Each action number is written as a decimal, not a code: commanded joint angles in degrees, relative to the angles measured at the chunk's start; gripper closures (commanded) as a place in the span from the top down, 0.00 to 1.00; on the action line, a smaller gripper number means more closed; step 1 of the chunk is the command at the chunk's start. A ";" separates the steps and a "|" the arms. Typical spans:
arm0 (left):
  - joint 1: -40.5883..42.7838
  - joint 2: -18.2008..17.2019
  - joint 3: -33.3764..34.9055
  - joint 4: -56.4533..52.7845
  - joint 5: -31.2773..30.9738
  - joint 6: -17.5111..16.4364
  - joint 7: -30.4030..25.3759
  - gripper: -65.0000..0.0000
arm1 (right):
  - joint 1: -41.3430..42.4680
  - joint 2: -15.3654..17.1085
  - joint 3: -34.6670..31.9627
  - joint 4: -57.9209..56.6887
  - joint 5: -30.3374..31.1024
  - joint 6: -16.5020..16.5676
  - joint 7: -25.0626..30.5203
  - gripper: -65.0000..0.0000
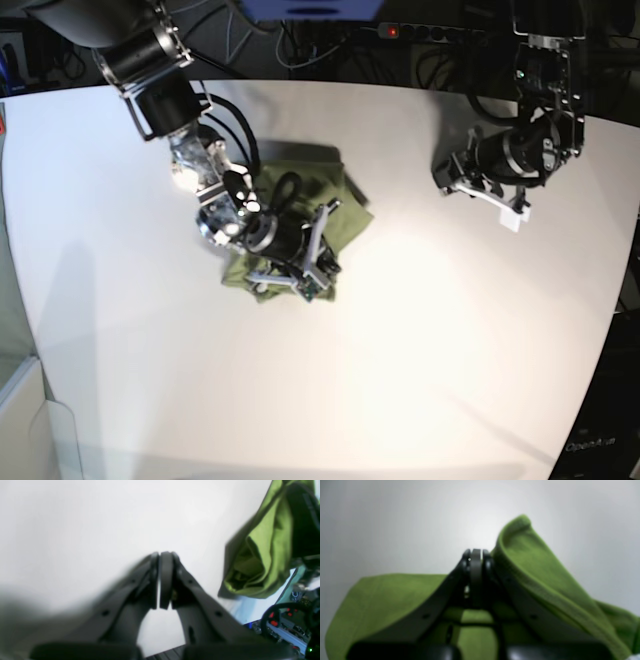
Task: Fold the T-shirt properly
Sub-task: 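Press and tuck the loose fabric edge under with the right gripper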
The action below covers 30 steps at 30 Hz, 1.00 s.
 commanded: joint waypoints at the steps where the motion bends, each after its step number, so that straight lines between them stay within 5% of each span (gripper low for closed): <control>1: -0.16 -0.43 -0.13 0.78 0.04 0.30 0.42 0.02 | 2.05 -0.41 0.25 -0.35 0.45 1.68 2.23 0.00; 4: -0.07 -0.43 -0.13 0.69 0.04 0.39 0.42 0.02 | 2.31 -1.99 0.60 -4.75 0.45 4.67 4.69 0.00; 14: 0.55 -0.43 -0.13 0.69 0.13 0.48 0.42 0.02 | 4.34 -2.60 0.16 -16.00 0.45 5.02 13.75 0.00; 30: 0.55 -0.43 -0.04 0.78 0.13 0.48 0.42 0.02 | 3.72 2.32 0.25 -2.20 0.36 5.02 7.16 0.00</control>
